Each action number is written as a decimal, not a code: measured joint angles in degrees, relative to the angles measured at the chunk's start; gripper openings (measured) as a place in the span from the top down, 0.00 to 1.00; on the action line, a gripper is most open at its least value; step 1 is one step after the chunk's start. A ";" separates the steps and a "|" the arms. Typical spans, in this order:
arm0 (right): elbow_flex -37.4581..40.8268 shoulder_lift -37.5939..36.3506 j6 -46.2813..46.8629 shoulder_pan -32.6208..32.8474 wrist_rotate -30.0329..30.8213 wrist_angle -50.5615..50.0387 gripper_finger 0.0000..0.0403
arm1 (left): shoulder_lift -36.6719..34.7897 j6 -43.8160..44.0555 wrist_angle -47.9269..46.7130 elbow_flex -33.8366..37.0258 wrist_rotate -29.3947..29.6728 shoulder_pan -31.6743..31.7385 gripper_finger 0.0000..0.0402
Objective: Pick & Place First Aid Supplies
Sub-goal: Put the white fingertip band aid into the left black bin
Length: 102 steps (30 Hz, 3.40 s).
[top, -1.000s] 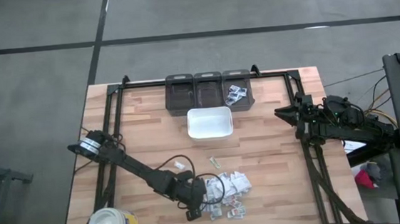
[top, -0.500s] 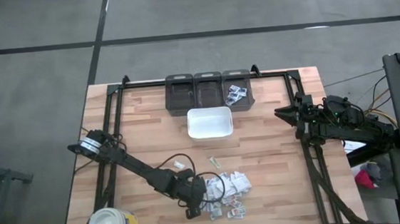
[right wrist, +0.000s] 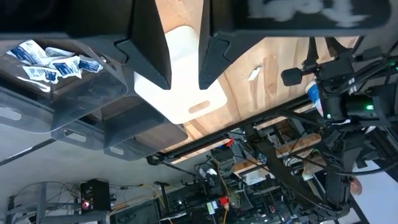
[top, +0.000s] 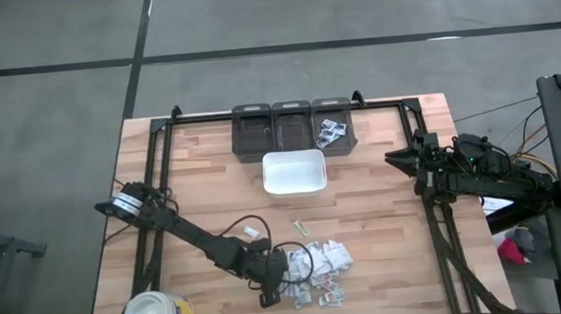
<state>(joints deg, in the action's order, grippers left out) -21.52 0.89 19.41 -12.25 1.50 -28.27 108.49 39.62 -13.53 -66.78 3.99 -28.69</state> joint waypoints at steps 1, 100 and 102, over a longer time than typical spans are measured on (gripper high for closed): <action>0.00 0.00 -0.02 0.00 0.00 0.00 0.80 | 0.00 0.00 -0.02 0.09 0.00 0.00 0.73; 0.00 0.02 -0.10 -0.02 0.07 0.03 0.80 | -4.48 4.02 -13.21 2.01 7.36 2.89 1.00; -0.02 0.02 -0.21 -0.02 0.07 0.03 0.81 | -4.48 4.02 -13.00 2.03 7.37 3.01 1.00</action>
<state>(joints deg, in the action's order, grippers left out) -21.53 0.91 19.21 -12.27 1.56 -28.24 104.01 43.64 -26.53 -64.76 11.35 -25.68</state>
